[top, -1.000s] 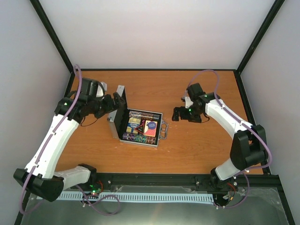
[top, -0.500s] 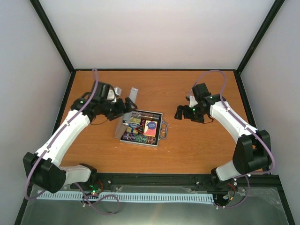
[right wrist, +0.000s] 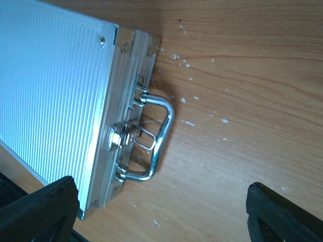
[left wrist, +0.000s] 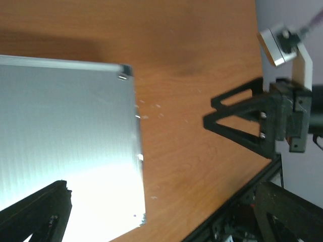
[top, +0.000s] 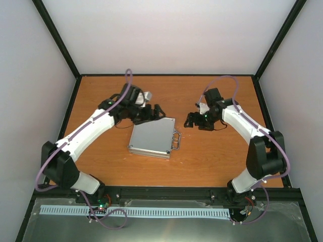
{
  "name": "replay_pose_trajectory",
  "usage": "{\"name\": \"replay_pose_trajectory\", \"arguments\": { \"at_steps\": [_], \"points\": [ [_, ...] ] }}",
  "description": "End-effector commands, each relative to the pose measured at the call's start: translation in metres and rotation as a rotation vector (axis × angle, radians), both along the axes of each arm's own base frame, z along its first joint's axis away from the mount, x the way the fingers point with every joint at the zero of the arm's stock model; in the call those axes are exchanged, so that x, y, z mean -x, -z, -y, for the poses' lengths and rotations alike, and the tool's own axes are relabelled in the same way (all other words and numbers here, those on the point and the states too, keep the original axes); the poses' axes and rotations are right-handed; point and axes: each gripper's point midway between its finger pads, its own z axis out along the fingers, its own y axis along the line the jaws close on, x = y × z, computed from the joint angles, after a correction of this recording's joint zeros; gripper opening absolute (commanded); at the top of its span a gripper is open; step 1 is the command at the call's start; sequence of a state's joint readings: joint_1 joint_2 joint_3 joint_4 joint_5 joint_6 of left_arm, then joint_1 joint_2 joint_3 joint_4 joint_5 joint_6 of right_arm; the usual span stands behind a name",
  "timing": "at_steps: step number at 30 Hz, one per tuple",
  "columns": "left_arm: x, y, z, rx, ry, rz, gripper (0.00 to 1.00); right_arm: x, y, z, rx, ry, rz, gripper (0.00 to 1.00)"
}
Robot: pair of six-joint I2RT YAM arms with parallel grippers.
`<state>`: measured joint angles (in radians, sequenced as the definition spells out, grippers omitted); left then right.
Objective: Pack up texas hold em set
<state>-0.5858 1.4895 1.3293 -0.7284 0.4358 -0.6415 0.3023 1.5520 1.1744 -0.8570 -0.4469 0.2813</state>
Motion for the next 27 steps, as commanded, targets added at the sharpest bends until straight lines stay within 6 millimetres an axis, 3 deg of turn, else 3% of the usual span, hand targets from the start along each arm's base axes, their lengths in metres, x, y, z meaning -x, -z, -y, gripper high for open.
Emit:
{"name": "replay_pose_trajectory", "arguments": {
  "at_steps": [1, 9, 12, 19, 24, 27],
  "points": [
    [-0.022, 0.015, -0.054, 0.023, -0.162, -0.003, 1.0, -0.016, 0.0, -0.02, -0.089, -0.045, -0.023, 0.88],
    [-0.073, 0.046, -0.126, -0.046, -0.404, 0.012, 1.0, -0.014, 0.008, -0.02, -0.067, -0.075, -0.046, 0.89],
    [-0.09, 0.062, -0.14, -0.092, -0.427, -0.005, 1.0, -0.007, 0.01, -0.016, -0.053, -0.07, -0.043, 0.9],
    [-0.115, 0.103, -0.121, -0.086, -0.323, -0.066, 1.0, -0.005, 0.014, -0.003, 0.009, -0.017, -0.026, 0.91],
    [-0.134, 0.093, -0.091, 0.05, -0.233, -0.026, 1.0, -0.01, 0.009, -0.003, 0.012, 0.005, -0.015, 0.91],
    [-0.142, 0.093, -0.062, 0.098, -0.145, -0.038, 0.99, -0.012, 0.007, 0.001, 0.032, 0.014, -0.008, 0.91]
  ]
}}
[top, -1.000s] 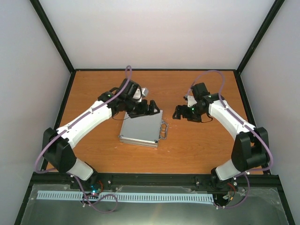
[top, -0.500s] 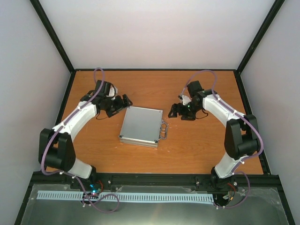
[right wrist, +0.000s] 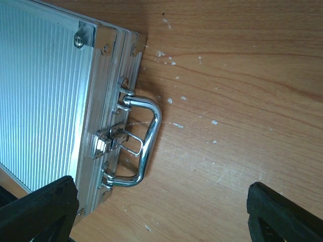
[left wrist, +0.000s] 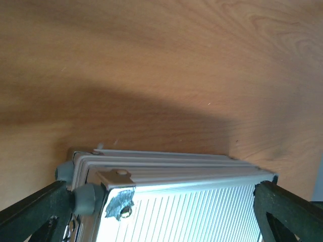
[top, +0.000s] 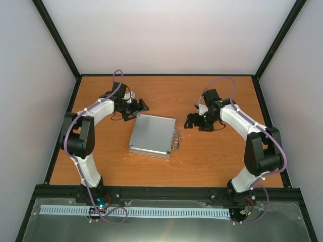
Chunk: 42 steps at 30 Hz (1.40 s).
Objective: Pack up texas hold em set
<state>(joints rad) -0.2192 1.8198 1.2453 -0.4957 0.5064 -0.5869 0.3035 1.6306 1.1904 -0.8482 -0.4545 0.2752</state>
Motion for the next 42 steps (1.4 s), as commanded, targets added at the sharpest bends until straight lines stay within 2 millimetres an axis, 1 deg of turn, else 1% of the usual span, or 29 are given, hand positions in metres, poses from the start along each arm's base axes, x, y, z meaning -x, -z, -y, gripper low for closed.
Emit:
{"name": "replay_pose_trajectory", "arguments": {
  "at_steps": [1, 4, 6, 8, 9, 10, 11, 12, 15, 16, 17, 18, 19, 21, 24, 25, 27, 30, 33, 36, 42],
  "points": [
    [-0.029, -0.037, 0.055, 0.143, 0.169, 0.127, 0.99, -0.006, -0.012, 0.008, 0.045, 0.027, 0.043, 0.91],
    [-0.029, -0.036, 0.099, 0.184, 0.27, 0.119, 0.98, -0.007, -0.013, 0.021, 0.127, 0.027, 0.069, 0.91],
    [-0.025, -0.042, 0.129, 0.23, 0.328, 0.125, 0.98, -0.005, -0.017, 0.027, 0.157, 0.002, 0.094, 0.91],
    [-0.025, -0.048, 0.151, 0.28, 0.369, 0.14, 0.98, 0.001, -0.019, 0.026, 0.149, -0.031, 0.111, 0.88],
    [-0.027, -0.051, 0.156, 0.286, 0.376, 0.152, 0.98, 0.005, -0.021, 0.024, 0.128, -0.049, 0.118, 0.86],
    [-0.031, -0.053, 0.157, 0.28, 0.375, 0.162, 0.98, 0.01, -0.021, 0.021, 0.103, -0.06, 0.12, 0.85],
    [-0.038, -0.058, 0.155, 0.258, 0.369, 0.189, 0.98, 0.016, -0.021, 0.017, 0.069, -0.076, 0.121, 0.84],
    [-0.044, -0.061, 0.149, 0.216, 0.36, 0.209, 0.99, 0.025, -0.016, 0.014, 0.036, -0.088, 0.112, 0.81],
    [-0.061, -0.076, 0.125, 0.054, 0.32, 0.298, 0.99, 0.046, -0.014, -0.003, -0.103, -0.133, 0.099, 0.77],
    [-0.061, -0.082, 0.118, 0.013, 0.314, 0.323, 1.0, 0.053, -0.014, -0.008, -0.153, -0.147, 0.095, 0.76],
    [-0.06, -0.093, 0.111, -0.02, 0.32, 0.365, 1.0, 0.058, -0.013, -0.013, -0.191, -0.155, 0.088, 0.74],
    [-0.056, -0.098, 0.107, -0.04, 0.329, 0.383, 1.0, 0.062, -0.011, -0.016, -0.224, -0.165, 0.079, 0.73],
    [-0.049, -0.101, 0.105, -0.045, 0.345, 0.391, 0.99, 0.065, -0.01, -0.019, -0.246, -0.173, 0.071, 0.72],
    [-0.032, -0.101, 0.104, -0.033, 0.402, 0.405, 0.95, 0.067, -0.006, -0.023, -0.274, -0.181, 0.066, 0.7],
    [-0.006, -0.085, 0.095, -0.052, 0.461, 0.402, 0.94, 0.067, 0.0, -0.029, -0.31, -0.175, 0.059, 0.68],
    [0.005, -0.073, 0.091, -0.061, 0.479, 0.384, 0.94, 0.068, 0.005, -0.031, -0.31, -0.174, 0.053, 0.68],
    [0.019, -0.063, 0.088, -0.057, 0.511, 0.38, 0.95, 0.07, 0.017, -0.033, -0.29, -0.179, 0.037, 0.66],
    [0.033, -0.046, 0.086, -0.044, 0.546, 0.355, 0.98, 0.074, 0.032, -0.035, -0.254, -0.195, 0.029, 0.65],
    [0.044, -0.033, 0.087, -0.017, 0.572, 0.334, 0.99, 0.075, 0.043, -0.033, -0.234, -0.198, 0.041, 0.65],
    [0.05, -0.027, 0.087, 0.003, 0.581, 0.33, 1.0, 0.076, 0.053, -0.029, -0.199, -0.2, 0.051, 0.64],
    [0.062, -0.021, 0.088, 0.042, 0.568, 0.293, 1.0, 0.069, 0.056, -0.032, -0.167, -0.206, 0.089, 0.64]
  ]
}}
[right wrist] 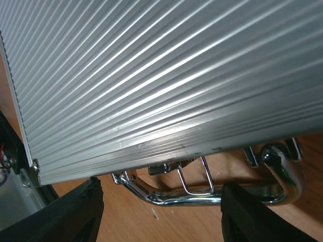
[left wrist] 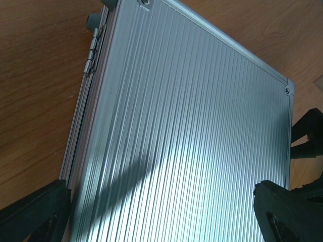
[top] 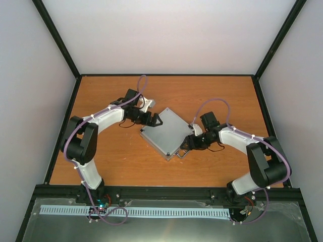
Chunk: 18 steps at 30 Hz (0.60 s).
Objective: Pack up texas hold em set
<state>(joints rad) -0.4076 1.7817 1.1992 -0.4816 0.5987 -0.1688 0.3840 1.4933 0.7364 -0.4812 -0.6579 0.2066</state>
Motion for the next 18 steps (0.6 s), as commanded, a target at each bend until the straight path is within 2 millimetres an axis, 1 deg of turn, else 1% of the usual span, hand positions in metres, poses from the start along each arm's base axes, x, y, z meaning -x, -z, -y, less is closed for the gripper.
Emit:
{"name": "replay_pose_trajectory", "arguments": {
  "at_steps": [1, 4, 9, 15, 18],
  "points": [
    [0.007, -0.013, 0.008, 0.074, 0.028, 0.029, 1.0, -0.012, 0.004, -0.003, 0.021, -0.002, 0.066, 0.64],
    [0.011, -0.01, 0.006, 0.074, 0.025, 0.021, 1.0, -0.012, 0.009, -0.004, 0.023, -0.005, 0.06, 0.63],
    [0.019, 0.002, 0.0, 0.037, 0.038, 0.001, 0.99, -0.012, 0.014, -0.006, 0.022, -0.013, 0.047, 0.63],
    [0.029, 0.008, -0.004, 0.028, 0.049, -0.01, 0.98, -0.006, 0.021, -0.013, 0.018, -0.042, 0.016, 0.63],
    [0.033, 0.01, -0.004, 0.031, 0.053, -0.023, 0.98, -0.002, 0.021, -0.017, -0.003, -0.059, -0.009, 0.63]
  ]
}}
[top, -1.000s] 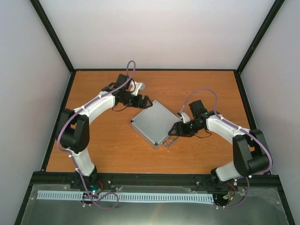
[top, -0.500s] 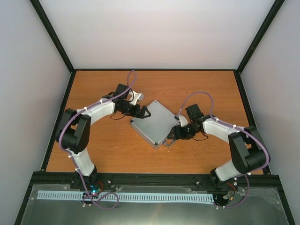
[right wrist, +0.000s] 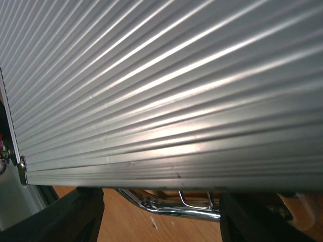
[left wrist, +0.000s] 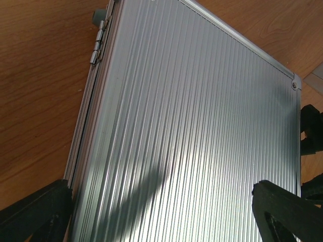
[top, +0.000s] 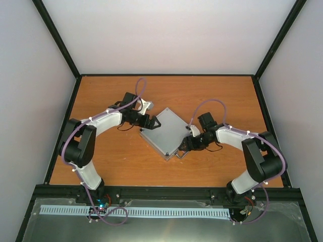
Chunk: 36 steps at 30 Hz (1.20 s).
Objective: Pack up texas hold em set
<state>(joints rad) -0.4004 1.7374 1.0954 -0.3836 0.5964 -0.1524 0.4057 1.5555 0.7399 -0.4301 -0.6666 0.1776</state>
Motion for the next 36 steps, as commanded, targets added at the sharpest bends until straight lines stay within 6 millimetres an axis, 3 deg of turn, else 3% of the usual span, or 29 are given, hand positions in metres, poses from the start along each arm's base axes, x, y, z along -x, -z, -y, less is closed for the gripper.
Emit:
{"name": "replay_pose_trajectory", "arguments": {
  "at_steps": [1, 10, 22, 26, 36],
  "points": [
    [0.028, 0.003, 0.002, 0.019, 0.052, -0.072, 0.98, 0.002, 0.009, -0.01, -0.009, -0.021, -0.032, 0.64],
    [0.037, 0.004, -0.002, 0.009, 0.056, -0.073, 0.97, 0.013, -0.005, -0.02, -0.081, -0.032, -0.132, 0.64],
    [0.049, 0.004, -0.002, -0.023, 0.081, -0.057, 0.95, 0.012, -0.013, -0.026, -0.104, 0.06, -0.269, 0.63],
    [0.045, 0.013, -0.019, -0.139, 0.028, -0.027, 0.92, 0.01, -0.018, -0.026, -0.101, 0.07, -0.265, 0.64],
    [0.052, 0.007, -0.02, -0.121, 0.025, -0.022, 0.86, 0.014, -0.016, -0.027, -0.11, 0.13, -0.333, 0.64]
  ]
}}
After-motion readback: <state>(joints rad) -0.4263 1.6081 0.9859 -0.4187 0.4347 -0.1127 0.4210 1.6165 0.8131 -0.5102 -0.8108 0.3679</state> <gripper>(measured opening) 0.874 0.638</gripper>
